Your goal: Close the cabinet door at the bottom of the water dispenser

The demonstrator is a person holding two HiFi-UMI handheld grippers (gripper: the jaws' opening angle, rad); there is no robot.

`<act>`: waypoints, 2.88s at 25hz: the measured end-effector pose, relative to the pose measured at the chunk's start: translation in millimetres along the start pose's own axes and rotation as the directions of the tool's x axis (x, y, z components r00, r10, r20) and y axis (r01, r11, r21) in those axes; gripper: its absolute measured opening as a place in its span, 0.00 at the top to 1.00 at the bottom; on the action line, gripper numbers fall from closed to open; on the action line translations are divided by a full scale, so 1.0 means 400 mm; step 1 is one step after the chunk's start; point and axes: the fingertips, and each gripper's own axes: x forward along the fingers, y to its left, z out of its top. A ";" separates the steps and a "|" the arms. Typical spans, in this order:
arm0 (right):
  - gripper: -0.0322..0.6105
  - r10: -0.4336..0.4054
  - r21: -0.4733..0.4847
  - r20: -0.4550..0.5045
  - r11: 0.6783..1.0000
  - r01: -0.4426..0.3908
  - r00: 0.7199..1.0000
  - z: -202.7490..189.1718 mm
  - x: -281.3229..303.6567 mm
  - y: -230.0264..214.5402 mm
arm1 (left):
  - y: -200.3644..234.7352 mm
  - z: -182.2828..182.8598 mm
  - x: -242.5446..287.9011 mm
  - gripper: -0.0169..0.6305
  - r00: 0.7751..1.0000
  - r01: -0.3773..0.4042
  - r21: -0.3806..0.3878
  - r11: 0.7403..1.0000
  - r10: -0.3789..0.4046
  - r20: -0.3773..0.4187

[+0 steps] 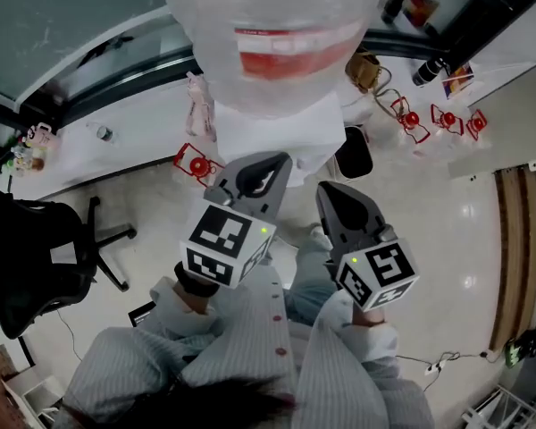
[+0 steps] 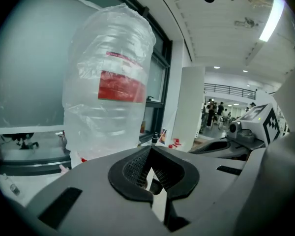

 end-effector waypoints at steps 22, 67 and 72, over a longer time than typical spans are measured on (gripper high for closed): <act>0.93 0.569 -0.115 -0.280 0.780 -0.615 0.773 -0.092 -0.022 -0.057 | -0.082 -0.136 -0.029 0.96 0.805 -0.585 -0.291 0.757 0.587 -0.088; 0.93 0.588 0.009 -0.669 0.619 -0.785 0.455 -0.877 0.351 0.269 | 0.173 -1.256 -0.168 0.86 0.657 -0.738 -0.566 0.367 0.584 -0.477; 0.93 0.571 0.039 -0.702 0.627 -0.778 0.425 -0.977 0.381 0.275 | 0.190 -1.346 -0.151 0.81 0.651 -0.750 -0.555 0.361 0.553 -0.520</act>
